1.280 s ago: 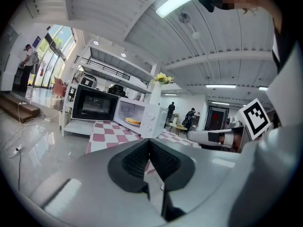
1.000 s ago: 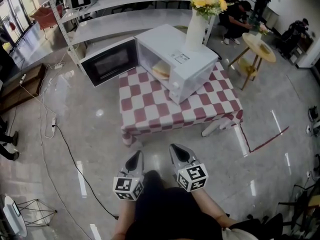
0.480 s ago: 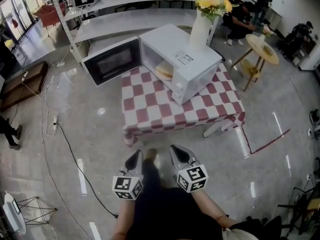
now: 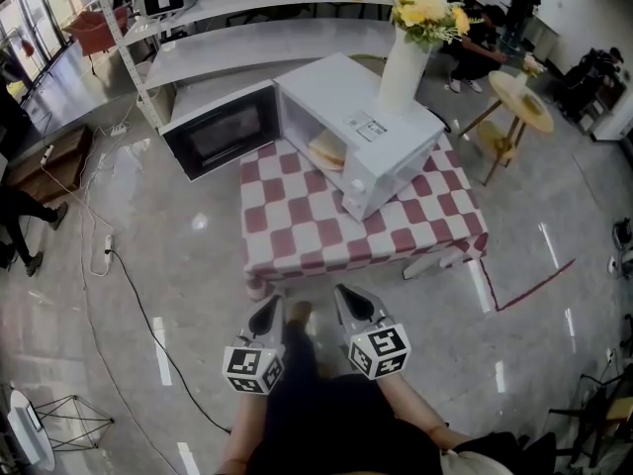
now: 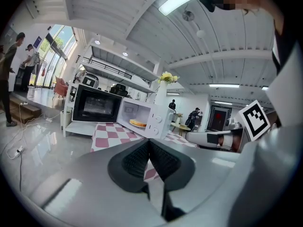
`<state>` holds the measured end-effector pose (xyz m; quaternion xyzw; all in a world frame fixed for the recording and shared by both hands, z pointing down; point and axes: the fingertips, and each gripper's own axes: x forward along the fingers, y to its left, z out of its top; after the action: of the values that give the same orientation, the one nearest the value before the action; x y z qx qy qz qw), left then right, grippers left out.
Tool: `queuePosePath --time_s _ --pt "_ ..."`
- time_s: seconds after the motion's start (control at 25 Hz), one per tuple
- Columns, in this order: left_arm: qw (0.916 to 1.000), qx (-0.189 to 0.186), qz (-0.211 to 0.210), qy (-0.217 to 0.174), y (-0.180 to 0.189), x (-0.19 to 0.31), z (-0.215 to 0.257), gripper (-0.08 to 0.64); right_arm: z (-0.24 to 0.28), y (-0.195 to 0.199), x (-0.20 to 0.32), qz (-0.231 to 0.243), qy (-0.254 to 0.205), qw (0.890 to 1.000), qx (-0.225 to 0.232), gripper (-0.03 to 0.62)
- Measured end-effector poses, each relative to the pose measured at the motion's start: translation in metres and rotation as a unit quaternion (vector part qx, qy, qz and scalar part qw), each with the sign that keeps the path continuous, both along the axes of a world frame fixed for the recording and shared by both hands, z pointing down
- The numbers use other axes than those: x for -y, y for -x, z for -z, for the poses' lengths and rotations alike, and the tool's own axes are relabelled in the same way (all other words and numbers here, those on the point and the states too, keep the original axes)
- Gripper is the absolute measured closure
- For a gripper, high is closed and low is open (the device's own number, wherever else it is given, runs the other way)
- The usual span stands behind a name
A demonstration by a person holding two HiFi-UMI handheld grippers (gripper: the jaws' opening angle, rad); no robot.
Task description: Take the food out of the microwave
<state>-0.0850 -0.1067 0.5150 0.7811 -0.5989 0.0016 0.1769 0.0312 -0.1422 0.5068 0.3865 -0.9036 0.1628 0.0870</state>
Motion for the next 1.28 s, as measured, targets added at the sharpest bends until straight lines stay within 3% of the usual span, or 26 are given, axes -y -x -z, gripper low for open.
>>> queuePosePath --time_s 0.16,0.76,1.28 --pt "1.0 -0.003 -0.007 0.001 0.001 0.017 0.002 0.552 0.004 0.0 0.017 -0.022 -0.006 1.0 -0.001 0.592" --pt "0.9996 -0.014 -0.025 0.008 0.011 0.078 0.001 0.552 -0.001 0.022 0.071 -0.018 0.005 1.0 0.002 0.592" --pt "0.9985 -0.018 -0.046 0.024 0.025 0.135 -0.005 0.552 -0.003 0.031 0.122 -0.043 0.017 0.999 -0.004 0.592"
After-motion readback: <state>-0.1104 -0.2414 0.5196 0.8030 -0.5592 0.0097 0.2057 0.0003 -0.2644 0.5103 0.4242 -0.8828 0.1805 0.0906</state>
